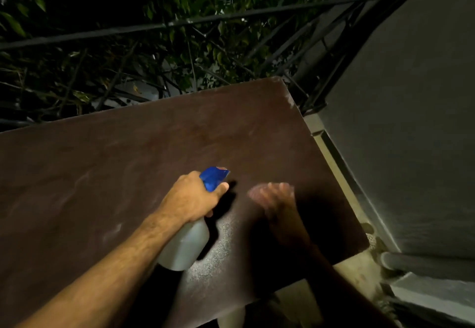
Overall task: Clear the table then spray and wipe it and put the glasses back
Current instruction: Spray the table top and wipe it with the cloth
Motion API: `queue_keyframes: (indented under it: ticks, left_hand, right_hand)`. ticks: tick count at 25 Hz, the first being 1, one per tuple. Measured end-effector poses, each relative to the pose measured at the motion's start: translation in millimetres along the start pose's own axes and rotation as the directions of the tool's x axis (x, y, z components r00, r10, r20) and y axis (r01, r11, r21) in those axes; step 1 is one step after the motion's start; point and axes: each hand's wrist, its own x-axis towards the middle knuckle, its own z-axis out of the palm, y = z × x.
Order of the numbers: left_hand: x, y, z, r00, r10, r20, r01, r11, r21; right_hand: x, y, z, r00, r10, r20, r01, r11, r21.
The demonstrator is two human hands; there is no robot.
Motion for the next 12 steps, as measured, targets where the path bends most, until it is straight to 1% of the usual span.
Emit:
queue_keyframes:
  ticks: [1,2,3,4,5,6,8,10,11,12]
  left_hand:
    - [6,9,4,1.000,-0.009,-0.006,0.009,1.000,-0.004]
    - [13,21,8,1.000,-0.015,-0.012,0.015,1.000,-0.010]
    - [19,33,10,1.000,-0.024,-0.018,0.024,1.000,-0.016]
    - [26,45,12,0.999,-0.035,-0.021,0.034,0.999,-0.029]
    - [36,60,16,0.999,-0.045,-0.019,0.044,0.998,-0.045]
    - [46,76,20,0.999,-0.047,-0.016,0.046,0.997,-0.062]
    - [71,109,27,0.999,-0.048,-0.012,0.046,0.993,-0.106]
    - [96,140,30,0.998,-0.065,-0.017,0.061,0.986,-0.153]
    - [105,152,29,0.997,-0.080,-0.021,0.075,0.984,-0.161]
    - [113,162,29,0.995,-0.095,-0.025,0.090,0.983,-0.161]
  right_hand:
    - [14,24,5,0.995,0.094,0.022,-0.092,0.994,-0.067]
    - [26,40,6,0.974,0.226,0.026,-0.219,0.964,-0.151]
    - [38,59,5,0.948,0.318,-0.004,-0.315,0.938,-0.144]
    - [46,69,3,0.928,0.370,-0.035,-0.372,0.923,-0.104]
    - [48,71,5,0.937,0.341,-0.072,-0.344,0.937,-0.049]
    - [44,62,0,0.959,0.277,-0.061,-0.278,0.961,-0.002]
    - [18,36,2,0.998,0.052,-0.024,-0.049,0.993,0.109]
    - [-9,25,-4,0.992,-0.107,0.067,0.093,0.978,0.186]
    - [-21,25,-7,0.981,-0.162,0.111,0.141,0.975,0.173]
    - [-28,30,-11,0.972,-0.180,0.148,0.156,0.975,0.161]
